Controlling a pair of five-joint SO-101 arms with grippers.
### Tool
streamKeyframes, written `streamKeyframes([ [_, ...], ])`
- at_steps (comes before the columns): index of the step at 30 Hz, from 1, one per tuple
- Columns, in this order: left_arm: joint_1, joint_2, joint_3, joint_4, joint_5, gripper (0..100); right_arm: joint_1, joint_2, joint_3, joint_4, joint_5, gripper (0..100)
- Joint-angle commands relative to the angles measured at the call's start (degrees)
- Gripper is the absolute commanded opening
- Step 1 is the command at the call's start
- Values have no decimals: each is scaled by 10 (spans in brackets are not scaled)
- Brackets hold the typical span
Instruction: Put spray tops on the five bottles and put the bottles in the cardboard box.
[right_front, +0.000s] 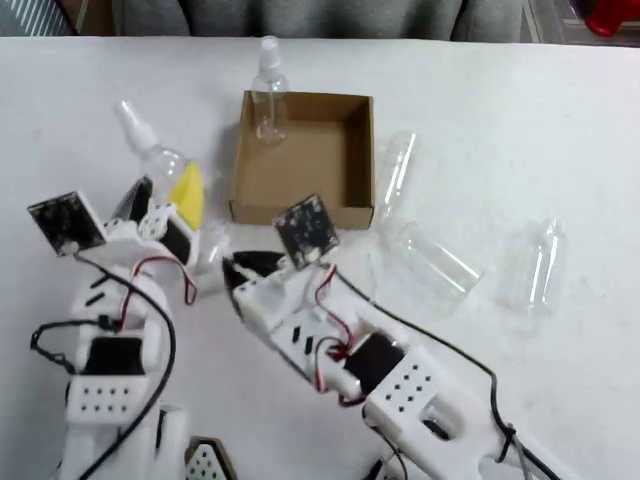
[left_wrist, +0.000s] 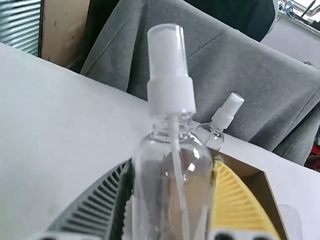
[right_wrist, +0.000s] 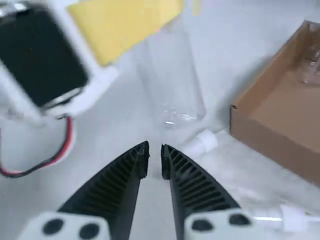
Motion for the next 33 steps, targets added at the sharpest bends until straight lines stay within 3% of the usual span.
streamKeyframes([
  [1, -7, 47, -43, -55, 10, 20, -18, -8, 38, -146, 9, 15],
  [4, -7, 50, -46, -54, 8, 20, -19, -7, 72, -226, 10, 15],
  [7, -6, 50, -72, -51, 11, 20, -19, -7, 79, -238, 10, 15],
  [12, 9, 50, -142, 47, 7, 20, -25, -7, 79, -243, 10, 15],
  [16, 33, 50, -190, 87, -14, 21, -24, -1, 101, -305, 40, 15],
  [20, 59, 50, -215, 110, -80, 21, -24, 53, 124, -421, 68, 15],
  [28, 76, 50, -209, 114, -87, 21, -7, 201, 122, -612, 64, 15],
  [33, 74, 49, -215, 140, -87, 21, 19, 257, 102, -645, 63, 15],
])
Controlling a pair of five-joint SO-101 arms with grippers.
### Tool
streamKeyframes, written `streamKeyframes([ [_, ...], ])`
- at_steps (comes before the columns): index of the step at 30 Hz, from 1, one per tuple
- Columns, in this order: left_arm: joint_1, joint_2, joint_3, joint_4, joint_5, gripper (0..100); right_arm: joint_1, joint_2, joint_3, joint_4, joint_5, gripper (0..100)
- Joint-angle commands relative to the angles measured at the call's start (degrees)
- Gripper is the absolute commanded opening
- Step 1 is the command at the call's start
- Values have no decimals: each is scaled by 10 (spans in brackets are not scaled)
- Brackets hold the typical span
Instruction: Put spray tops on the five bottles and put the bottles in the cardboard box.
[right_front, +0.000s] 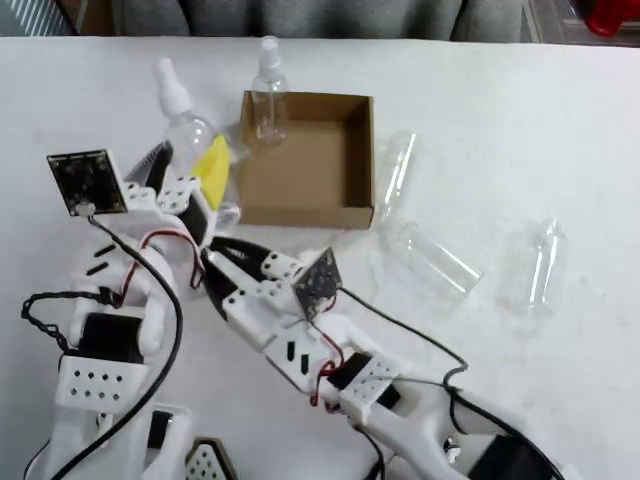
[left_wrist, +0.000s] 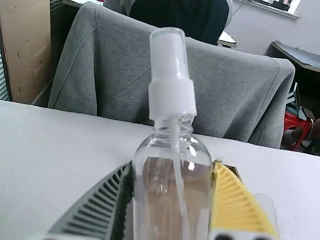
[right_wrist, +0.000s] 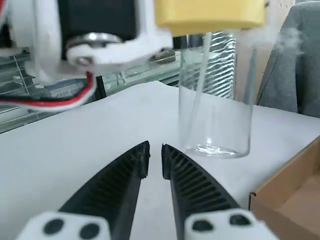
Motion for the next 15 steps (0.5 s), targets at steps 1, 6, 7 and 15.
streamKeyframes([
  [1, 7, -1, -39, 32, -7, 21, 25, 25, -35, -22, 4, 15],
  [6, 9, -66, -22, 56, -7, 21, 45, 58, -55, -26, 4, 15],
  [7, 11, -83, -16, 59, -7, 21, 45, 59, -55, -27, 4, 15],
  [15, 30, -204, 95, 53, -9, 21, 44, 63, -55, -19, 18, 15],
])
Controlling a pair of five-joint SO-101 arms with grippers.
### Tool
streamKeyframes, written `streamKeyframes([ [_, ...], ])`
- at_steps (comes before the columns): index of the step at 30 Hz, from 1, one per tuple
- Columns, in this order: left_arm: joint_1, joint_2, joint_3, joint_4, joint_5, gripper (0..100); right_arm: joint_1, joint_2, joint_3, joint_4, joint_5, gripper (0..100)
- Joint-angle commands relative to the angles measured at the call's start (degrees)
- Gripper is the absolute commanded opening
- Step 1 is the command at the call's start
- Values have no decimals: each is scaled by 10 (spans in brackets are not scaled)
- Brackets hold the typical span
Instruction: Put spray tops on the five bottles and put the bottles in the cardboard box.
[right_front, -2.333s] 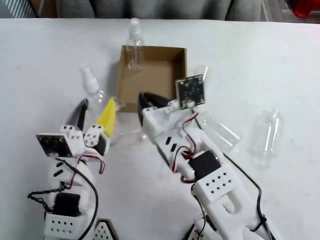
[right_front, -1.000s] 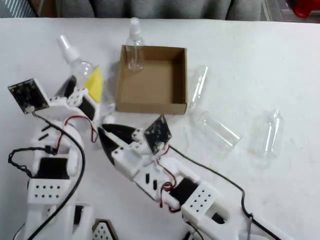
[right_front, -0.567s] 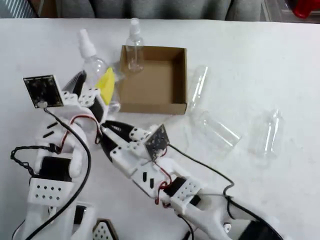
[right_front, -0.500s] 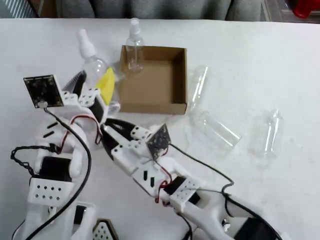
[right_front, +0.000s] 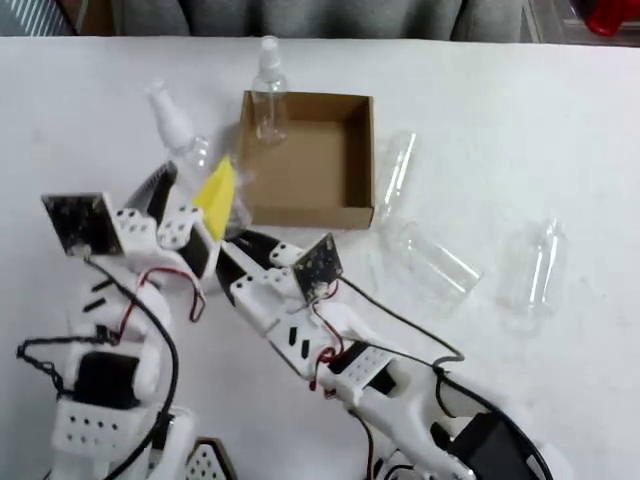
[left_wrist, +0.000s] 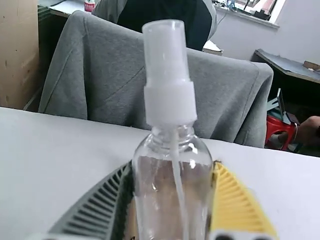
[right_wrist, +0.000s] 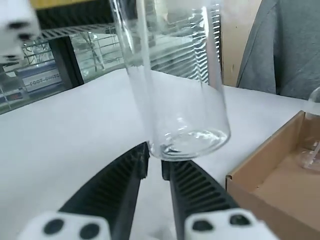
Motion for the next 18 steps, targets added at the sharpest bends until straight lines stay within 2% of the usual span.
streamKeyframes([
  [1, 6, -40, 18, -6, -12, 21, 7, 0, -27, 7, 33, 15],
  [9, 0, -20, 18, -84, -106, 21, -24, -2, -28, 102, 122, 15],
  [13, -4, 64, 18, -172, -154, 21, -18, -2, -29, 123, 177, 15],
  [18, 0, 201, 18, -316, -158, 21, 43, -3, -40, 122, 231, 15],
])
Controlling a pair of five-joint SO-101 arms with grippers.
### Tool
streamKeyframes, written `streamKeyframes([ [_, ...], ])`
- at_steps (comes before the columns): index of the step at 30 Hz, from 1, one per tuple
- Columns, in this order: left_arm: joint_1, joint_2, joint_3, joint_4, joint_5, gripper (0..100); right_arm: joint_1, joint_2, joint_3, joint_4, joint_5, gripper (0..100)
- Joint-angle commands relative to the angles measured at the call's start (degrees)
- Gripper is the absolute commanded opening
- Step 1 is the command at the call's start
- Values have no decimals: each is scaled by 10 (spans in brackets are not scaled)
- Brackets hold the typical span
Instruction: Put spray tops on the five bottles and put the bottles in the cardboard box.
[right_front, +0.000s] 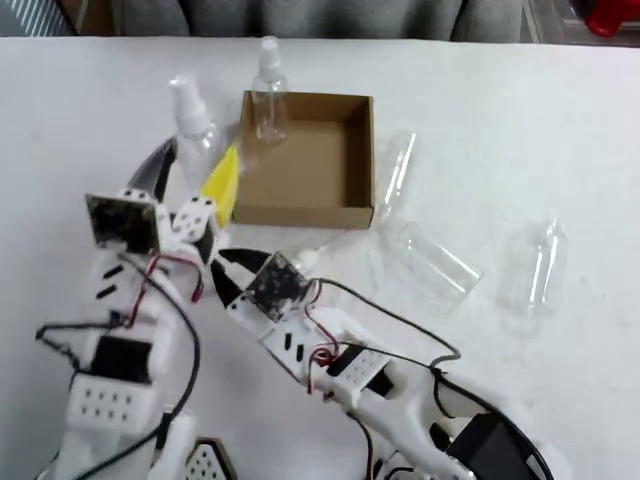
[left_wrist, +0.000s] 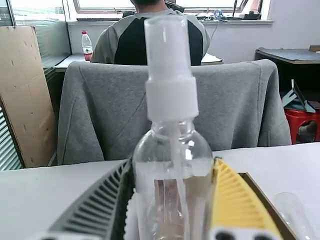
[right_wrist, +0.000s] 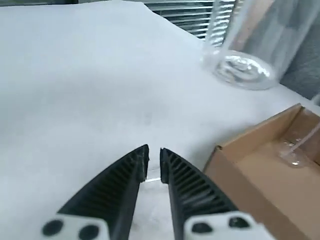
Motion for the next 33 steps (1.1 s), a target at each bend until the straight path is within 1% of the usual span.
streamKeyframes([
  [1, 0, 99, -9, -120, -7, 21, 65, -6, -45, 1, 51, 15],
  [4, 7, 171, -9, -214, -7, 21, 149, -1, -76, 2, 35, 15],
  [7, 21, 237, -14, -282, -7, 21, 236, 0, -120, 36, -37, 15],
  [10, 33, 303, -53, -294, -6, 21, 305, 0, -183, 126, -123, 15],
  [13, 35, 372, -109, -293, -6, 21, 343, 2, -240, 232, -153, 15],
  [15, 35, 420, -146, -293, -6, 21, 359, 15, -267, 266, -156, 15],
  [16, 35, 443, -162, -293, -6, 21, 365, 28, -277, 265, -156, 15],
  [22, 38, 547, -236, -296, -6, 21, 388, 160, -355, 221, -156, 15],
  [25, 38, 579, -258, -297, -6, 21, 398, 215, -401, 220, -156, 15],
  [33, 40, 631, -299, -297, -6, 20, 400, 239, -421, 220, -156, 15],
])
